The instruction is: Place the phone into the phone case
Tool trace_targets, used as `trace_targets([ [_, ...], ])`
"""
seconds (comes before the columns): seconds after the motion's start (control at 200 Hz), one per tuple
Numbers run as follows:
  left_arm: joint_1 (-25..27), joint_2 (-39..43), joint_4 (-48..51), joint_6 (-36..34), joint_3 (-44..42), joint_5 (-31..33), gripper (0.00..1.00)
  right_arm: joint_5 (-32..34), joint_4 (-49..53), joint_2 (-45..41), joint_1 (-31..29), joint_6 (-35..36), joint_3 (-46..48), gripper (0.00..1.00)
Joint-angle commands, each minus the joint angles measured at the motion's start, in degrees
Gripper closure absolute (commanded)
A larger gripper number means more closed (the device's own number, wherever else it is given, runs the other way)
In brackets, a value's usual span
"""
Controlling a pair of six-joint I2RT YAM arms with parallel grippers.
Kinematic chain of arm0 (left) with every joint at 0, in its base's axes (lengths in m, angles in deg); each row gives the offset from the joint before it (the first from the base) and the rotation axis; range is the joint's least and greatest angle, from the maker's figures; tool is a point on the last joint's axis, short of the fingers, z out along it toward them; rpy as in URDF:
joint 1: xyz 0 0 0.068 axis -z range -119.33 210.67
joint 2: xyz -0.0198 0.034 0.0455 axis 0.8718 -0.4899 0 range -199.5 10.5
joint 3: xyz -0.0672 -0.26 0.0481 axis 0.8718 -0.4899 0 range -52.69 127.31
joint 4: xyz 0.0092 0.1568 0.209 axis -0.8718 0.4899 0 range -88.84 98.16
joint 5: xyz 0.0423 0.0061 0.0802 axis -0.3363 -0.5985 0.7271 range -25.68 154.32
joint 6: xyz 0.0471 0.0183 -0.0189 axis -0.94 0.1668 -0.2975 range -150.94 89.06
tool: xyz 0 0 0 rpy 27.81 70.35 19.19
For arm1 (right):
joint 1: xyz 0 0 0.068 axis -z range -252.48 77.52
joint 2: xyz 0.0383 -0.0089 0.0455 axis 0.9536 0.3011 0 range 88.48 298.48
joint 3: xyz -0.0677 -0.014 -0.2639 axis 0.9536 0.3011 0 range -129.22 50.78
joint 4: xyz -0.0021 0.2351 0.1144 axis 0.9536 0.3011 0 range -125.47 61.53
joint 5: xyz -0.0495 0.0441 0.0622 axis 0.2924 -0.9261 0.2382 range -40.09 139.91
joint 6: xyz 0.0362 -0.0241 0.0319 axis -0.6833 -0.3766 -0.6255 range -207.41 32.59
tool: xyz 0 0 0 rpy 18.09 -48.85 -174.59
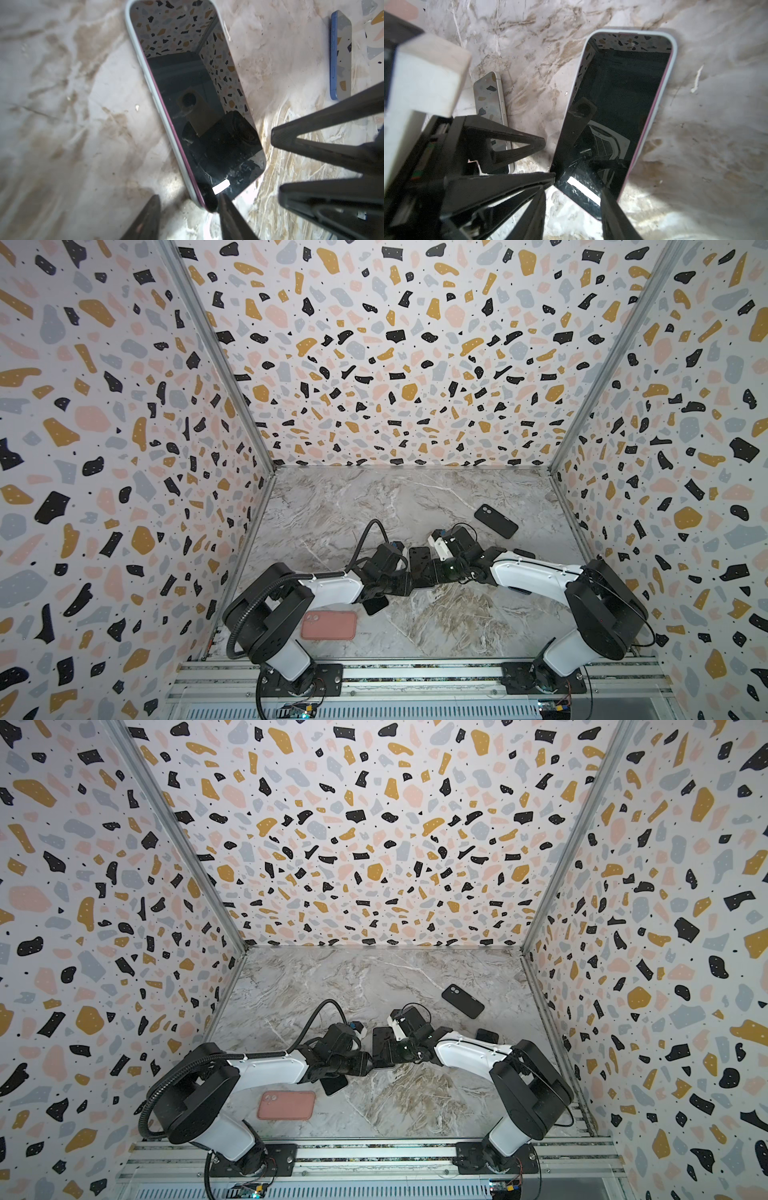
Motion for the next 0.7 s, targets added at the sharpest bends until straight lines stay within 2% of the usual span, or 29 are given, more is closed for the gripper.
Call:
trace_targets([
  [0.0,-0.16,-2.97,1.75,1.88,-2.58,-2.81,0.63,-0.83,-0.54,-0.26,-0.19,-0.38,0.21,0.55],
  [0.105,-0.25,-4.87,0.02,2.31,-3.15,-3.31,0.75,-0.83,-0.06,0.45,0.05,-0.41,0.37,0.55],
  [0.355,-1.21,-8.72,-3.14,2.64,-6.02,-3.46,0.93,-0.02,0.88,1.88,0.25,-0.12,0.81,0.55],
  [0.506,-1.48,-9.28,-2.47,1.59,-6.26,-2.53,0.94,0.14,0.88,2.68,0.29,-0.12,1.29,0.55],
  [0.696,-1.48,-8.95,-2.19,0.73,-6.1,-2.74,0.88,1.15,1.65,1.83,1.16,0.14,1.16,0.55],
])
